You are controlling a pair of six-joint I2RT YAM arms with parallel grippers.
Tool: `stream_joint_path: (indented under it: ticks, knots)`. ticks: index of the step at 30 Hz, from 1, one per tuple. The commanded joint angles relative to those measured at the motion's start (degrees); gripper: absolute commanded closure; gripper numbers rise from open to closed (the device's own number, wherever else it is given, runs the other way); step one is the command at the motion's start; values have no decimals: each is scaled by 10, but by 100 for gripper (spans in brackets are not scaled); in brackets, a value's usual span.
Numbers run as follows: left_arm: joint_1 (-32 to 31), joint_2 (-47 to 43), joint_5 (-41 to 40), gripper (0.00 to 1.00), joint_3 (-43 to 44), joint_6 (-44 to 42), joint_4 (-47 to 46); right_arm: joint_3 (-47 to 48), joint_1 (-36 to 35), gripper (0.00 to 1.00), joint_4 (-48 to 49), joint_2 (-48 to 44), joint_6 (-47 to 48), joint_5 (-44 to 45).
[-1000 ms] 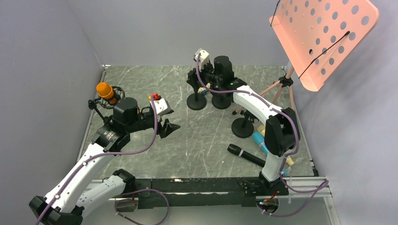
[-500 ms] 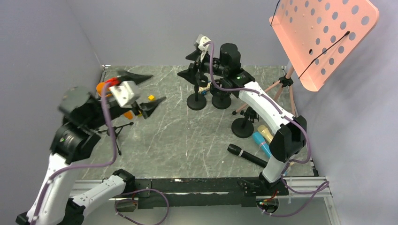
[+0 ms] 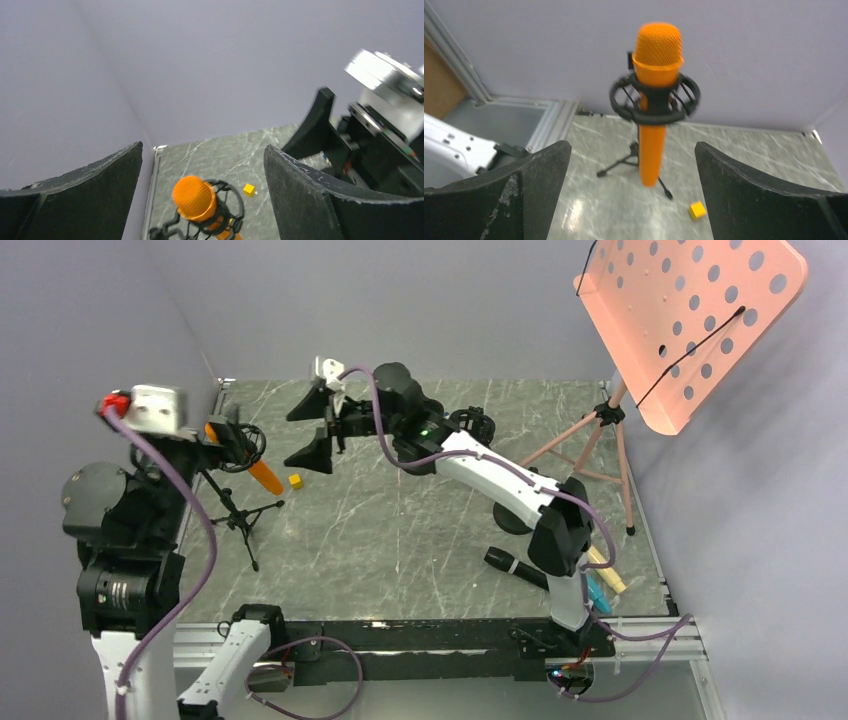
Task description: Remove the microphone from the stand
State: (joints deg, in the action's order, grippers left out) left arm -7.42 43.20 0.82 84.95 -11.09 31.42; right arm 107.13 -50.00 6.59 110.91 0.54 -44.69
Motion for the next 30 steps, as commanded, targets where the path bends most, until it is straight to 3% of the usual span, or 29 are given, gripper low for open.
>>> stream_joint_path:
  ticks: [1, 7, 19, 26, 30]
  knots:
    - [105, -29, -40, 6, 31, 159, 38, 79, -28, 0, 76, 33, -57, 29]
    - [174, -81, -22, 4, -13, 217, 75, 148, -60, 1, 111, 103, -85, 99]
    - [174, -94, 27, 4, -27, 233, 66, 270, -98, 4, 67, 205, -51, 180]
    - [167, -98, 29, 4, -38, 240, 64, 306, -109, 11, 21, 237, 7, 233]
    - [167, -101, 32, 4, -40, 244, 65, 307, -109, 23, 7, 244, 12, 228]
